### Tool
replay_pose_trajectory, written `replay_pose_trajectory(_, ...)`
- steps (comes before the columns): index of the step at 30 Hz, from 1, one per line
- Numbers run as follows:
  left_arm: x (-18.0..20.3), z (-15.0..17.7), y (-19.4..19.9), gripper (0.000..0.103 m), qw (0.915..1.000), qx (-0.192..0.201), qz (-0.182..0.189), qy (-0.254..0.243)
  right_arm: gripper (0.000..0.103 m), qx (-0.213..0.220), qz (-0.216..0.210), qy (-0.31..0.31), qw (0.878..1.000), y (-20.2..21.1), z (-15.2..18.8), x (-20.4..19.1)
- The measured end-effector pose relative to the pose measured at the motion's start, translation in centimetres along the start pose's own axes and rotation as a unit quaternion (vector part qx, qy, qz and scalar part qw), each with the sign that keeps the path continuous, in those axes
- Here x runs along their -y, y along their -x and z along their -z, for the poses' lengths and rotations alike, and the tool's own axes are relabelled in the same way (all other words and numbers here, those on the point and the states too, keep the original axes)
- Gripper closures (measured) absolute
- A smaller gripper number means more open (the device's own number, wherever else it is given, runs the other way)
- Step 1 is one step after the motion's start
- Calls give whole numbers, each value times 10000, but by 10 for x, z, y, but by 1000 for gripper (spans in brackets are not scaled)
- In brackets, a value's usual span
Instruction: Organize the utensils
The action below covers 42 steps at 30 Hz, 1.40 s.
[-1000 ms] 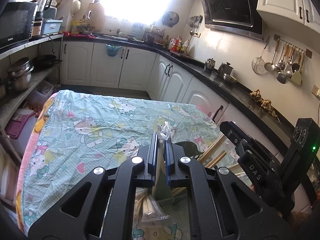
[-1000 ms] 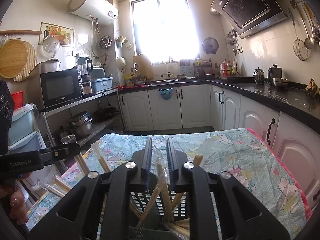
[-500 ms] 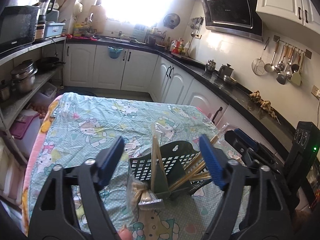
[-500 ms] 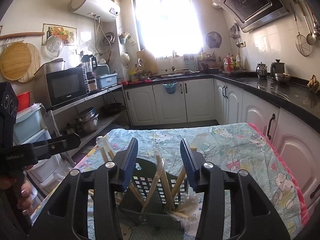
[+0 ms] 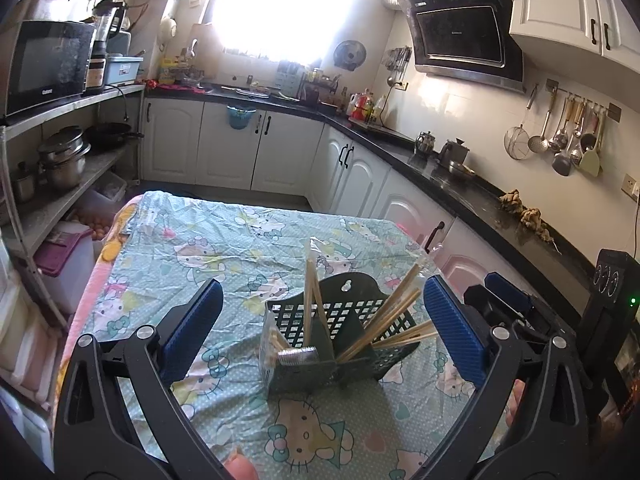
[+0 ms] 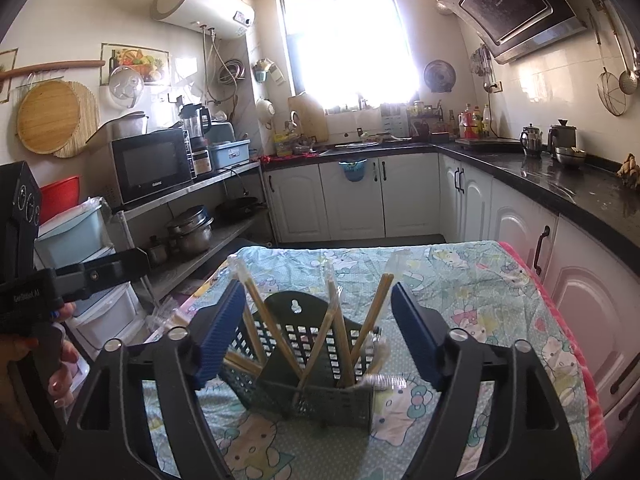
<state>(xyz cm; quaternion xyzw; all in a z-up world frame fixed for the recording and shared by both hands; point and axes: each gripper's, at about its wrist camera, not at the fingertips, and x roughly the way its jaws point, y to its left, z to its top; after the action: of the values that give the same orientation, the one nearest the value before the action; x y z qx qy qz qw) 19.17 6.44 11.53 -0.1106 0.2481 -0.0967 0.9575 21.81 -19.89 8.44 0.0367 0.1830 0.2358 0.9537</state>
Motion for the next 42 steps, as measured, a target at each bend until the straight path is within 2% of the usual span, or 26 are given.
replay_pose_trajectory(12, 5, 30, 18, 10, 9995, -154, -267, -78, 8, -50, 43, 124, 9999, 32, 17, -7)
replay_pose_trajectory(16, 3, 48, 22, 10, 9988, -270, -402, -61, 6, -161, 82, 121, 9998, 38, 30, -8)
replay_pose_trajectory(23, -2, 83, 20, 10, 9964, -588, -613, -17, 6, -604, 207, 189, 9978, 39, 64, -9)
replay_pose_trajectory(31, -10, 124, 20, 10, 9927, -741, -948, 39, 6, -788, 445, 146, 9958, 44, 96, -10)
replay_pose_trajectory(36, -6, 142, 26, 10, 9926, -542, -1083, -55, 6, -575, 718, 216, 9955, 57, 120, -13)
replay_pose_trajectory(42, 5, 158, 34, 10, 9924, -103, -1193, -273, 6, 45, 995, 284, 9946, 79, 136, -18)
